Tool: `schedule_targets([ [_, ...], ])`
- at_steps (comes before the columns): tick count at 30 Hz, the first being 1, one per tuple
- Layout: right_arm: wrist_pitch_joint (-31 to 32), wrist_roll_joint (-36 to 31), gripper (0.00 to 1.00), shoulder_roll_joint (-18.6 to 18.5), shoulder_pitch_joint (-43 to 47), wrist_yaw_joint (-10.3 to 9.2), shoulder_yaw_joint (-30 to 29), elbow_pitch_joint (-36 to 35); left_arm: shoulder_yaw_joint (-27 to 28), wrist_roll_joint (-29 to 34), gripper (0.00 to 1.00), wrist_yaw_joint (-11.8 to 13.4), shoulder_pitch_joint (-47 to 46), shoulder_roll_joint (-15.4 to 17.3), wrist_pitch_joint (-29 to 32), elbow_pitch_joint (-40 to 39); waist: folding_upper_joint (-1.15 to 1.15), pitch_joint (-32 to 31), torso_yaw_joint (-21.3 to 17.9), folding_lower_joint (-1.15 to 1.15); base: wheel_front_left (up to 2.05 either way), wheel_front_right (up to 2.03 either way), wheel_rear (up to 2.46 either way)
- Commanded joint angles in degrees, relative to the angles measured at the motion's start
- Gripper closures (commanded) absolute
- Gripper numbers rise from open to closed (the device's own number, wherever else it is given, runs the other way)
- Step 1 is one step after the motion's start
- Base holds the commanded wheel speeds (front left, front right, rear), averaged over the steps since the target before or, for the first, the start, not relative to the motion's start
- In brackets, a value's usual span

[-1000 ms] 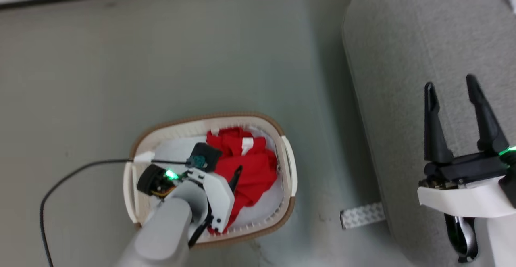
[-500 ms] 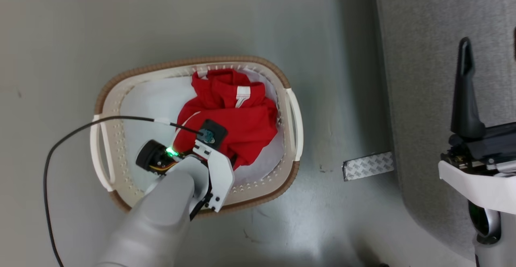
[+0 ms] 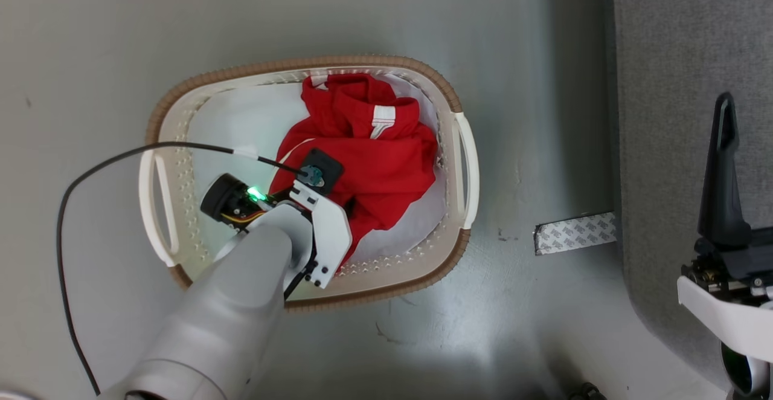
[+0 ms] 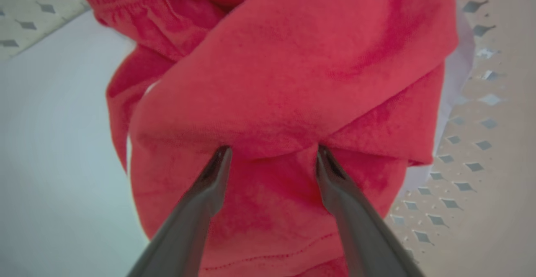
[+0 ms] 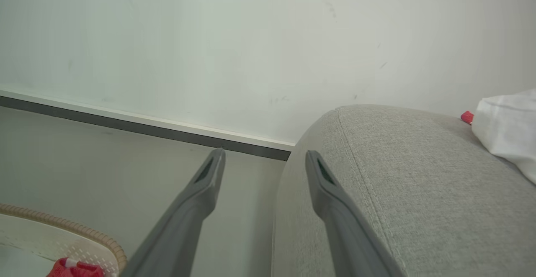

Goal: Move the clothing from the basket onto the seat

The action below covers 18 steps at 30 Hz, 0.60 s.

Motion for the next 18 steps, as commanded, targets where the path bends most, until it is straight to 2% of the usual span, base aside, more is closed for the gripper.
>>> schedule_targets([
  [1,0.0,-0.6,0.0,0.0,1.0,-0.15,-0.3,-0.6,-0.4,-0.7,0.0,0.5,-0.8,0.3,-0.6,0.3,0.0,0.2,0.2,-0.01,0.0,0.0,0.0],
  [2,0.0,-0.6,0.0,0.0,1.2,-0.15,-0.3,-0.8,-0.6,-1.2,0.0,0.7,-1.0,0.3,-0.8,0.2,0.0,0.3,0.4,-0.01,0.0,0.0,0.0],
  [3,0.0,-0.7,0.0,0.0,1.5,-0.15,-0.3,-0.9,-1.0,-1.5,0.15,0.8,-1.1,0.3,-0.9,0.2,0.0,0.3,0.5,-0.01,0.0,0.0,0.0],
  [4,0.0,-0.7,0.0,0.0,1.8,-0.15,-0.4,-1.0,-1.2,-1.9,0.55,0.9,-1.3,0.3,-1.1,0.3,0.0,0.3,0.6,-0.01,0.0,0.0,0.0],
  [5,0.0,-0.7,0.0,0.0,1.9,-0.15,-0.4,-1.1,-1.5,-2.3,0.74,1.1,-1.7,0.3,-1.6,0.3,0.0,0.4,0.6,-0.01,0.0,0.0,0.0],
  [6,0.0,-0.7,0.0,0.0,2.0,-0.15,-0.3,-1.2,-1.8,-2.6,1.0,1.1,-1.9,0.3,-2.1,0.4,0.0,0.5,0.7,-0.01,0.0,0.0,0.0],
  [18,0.0,1.0,0.0,0.0,1.5,-0.15,-0.4,-0.6,-3.8,-6.7,1.0,1.5,-3.5,0.3,-5.6,2.1,0.0,-0.4,0.2,-0.01,0.0,0.0,0.0],
])
